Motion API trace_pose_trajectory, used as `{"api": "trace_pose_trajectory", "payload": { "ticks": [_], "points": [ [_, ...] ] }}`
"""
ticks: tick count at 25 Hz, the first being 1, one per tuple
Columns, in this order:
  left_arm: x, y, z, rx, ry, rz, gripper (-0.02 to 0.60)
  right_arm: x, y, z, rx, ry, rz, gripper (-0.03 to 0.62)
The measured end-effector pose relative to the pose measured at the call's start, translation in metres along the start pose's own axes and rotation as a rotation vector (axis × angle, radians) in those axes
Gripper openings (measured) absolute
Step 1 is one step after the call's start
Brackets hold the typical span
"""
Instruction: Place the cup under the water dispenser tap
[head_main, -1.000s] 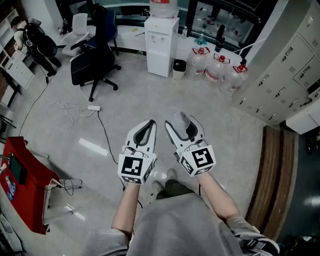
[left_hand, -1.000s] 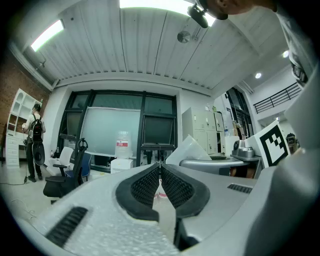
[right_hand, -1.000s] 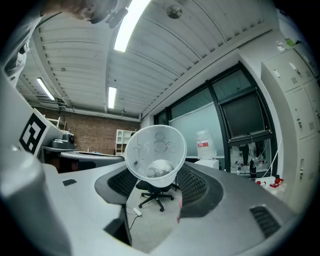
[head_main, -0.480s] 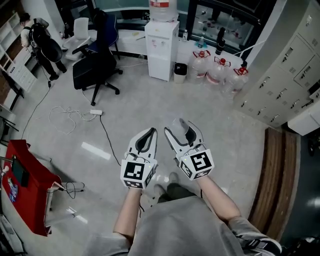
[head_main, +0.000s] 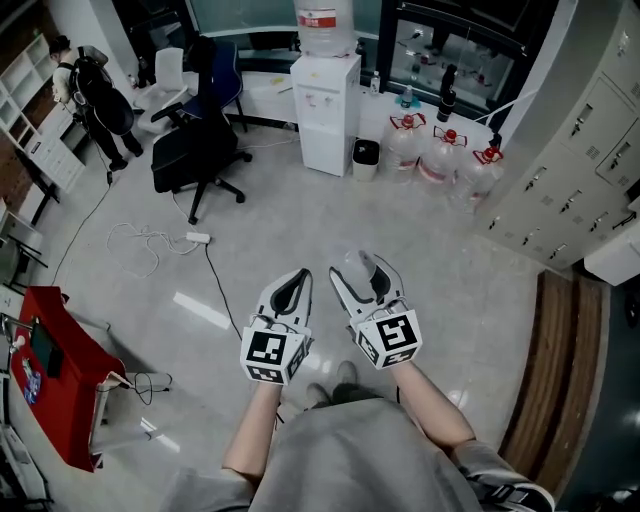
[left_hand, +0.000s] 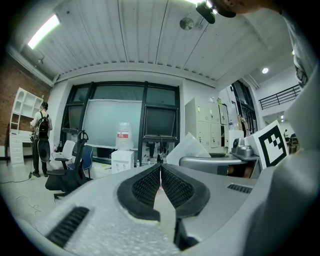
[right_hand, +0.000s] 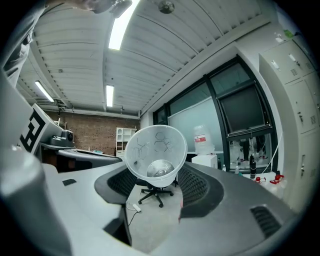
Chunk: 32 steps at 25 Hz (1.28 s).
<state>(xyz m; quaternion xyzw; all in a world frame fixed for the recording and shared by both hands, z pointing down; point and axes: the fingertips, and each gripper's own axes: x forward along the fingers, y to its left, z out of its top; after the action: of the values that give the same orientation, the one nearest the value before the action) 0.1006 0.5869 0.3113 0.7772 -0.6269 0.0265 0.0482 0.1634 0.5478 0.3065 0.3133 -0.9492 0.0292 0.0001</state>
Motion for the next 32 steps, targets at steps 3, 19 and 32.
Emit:
{"api": "trace_pose_trajectory", "payload": {
  "ticks": [3,19,32],
  "points": [
    [0.016,-0.007,0.0,0.017,0.014,0.005,0.012,-0.002,-0.017,-0.001,0.01,-0.009,-0.002,0.252],
    [0.086,0.013,0.001,0.047,0.038,0.009,0.012,0.04,-0.068,-0.008,0.013,-0.037,-0.001,0.252],
    [0.147,0.12,0.001,0.016,0.043,-0.049,0.012,0.161,-0.07,-0.016,0.003,0.006,-0.03,0.252]
  ]
}}
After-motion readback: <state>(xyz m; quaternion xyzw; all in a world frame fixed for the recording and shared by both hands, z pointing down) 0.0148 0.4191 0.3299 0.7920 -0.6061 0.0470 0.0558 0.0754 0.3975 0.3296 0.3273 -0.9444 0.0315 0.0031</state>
